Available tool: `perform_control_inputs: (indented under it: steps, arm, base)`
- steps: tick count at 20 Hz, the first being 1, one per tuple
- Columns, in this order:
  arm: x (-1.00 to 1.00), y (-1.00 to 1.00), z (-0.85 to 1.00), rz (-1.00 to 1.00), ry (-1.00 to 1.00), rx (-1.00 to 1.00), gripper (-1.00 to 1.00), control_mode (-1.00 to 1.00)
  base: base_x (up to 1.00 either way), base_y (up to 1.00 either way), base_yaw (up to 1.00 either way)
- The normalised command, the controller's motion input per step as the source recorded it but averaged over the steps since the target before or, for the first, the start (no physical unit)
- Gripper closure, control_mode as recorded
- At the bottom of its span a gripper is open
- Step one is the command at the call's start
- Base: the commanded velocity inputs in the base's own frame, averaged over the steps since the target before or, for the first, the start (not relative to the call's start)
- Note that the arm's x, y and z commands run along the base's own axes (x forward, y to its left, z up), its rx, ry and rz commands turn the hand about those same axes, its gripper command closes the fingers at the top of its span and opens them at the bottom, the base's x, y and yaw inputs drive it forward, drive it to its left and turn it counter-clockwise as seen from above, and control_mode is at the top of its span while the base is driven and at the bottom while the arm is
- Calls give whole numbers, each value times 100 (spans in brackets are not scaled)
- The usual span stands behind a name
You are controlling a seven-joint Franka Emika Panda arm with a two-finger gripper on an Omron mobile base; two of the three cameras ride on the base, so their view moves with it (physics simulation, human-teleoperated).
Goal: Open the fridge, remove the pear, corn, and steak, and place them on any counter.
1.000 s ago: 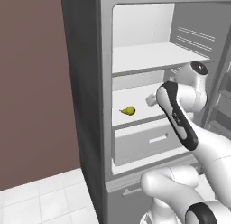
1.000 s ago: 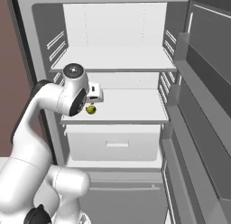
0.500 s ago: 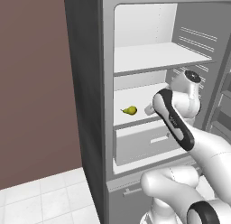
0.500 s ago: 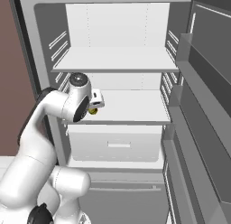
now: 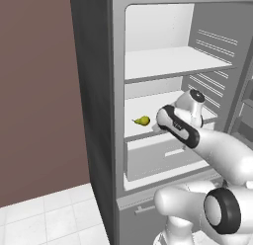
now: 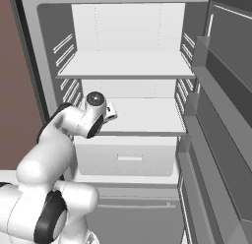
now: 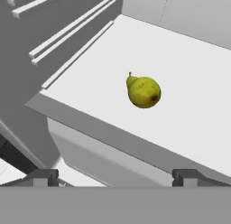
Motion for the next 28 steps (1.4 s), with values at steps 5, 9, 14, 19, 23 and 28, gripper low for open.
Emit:
perform_control_inputs:
  steps: [5, 9, 14, 19, 23, 28]
  arm:
    - [41, 3, -7, 11, 0, 0, -100, -100]
    - [23, 16, 0, 3, 0, 0, -100, -100]
    - [8, 18, 0, 0, 3, 0, -100, -100]
    - [19, 7, -19, 0, 4, 0, -100, -100]
    - [35, 0, -24, 0, 2, 0, -100, -100]
    - [42, 0, -16, 0, 0, 0, -100, -100]
  base:
    - [0, 0, 0]
    - [0, 0, 0]
    - [0, 0, 0]
    - [0, 0, 0]
    - [0, 0, 0]
    - [0, 0, 0]
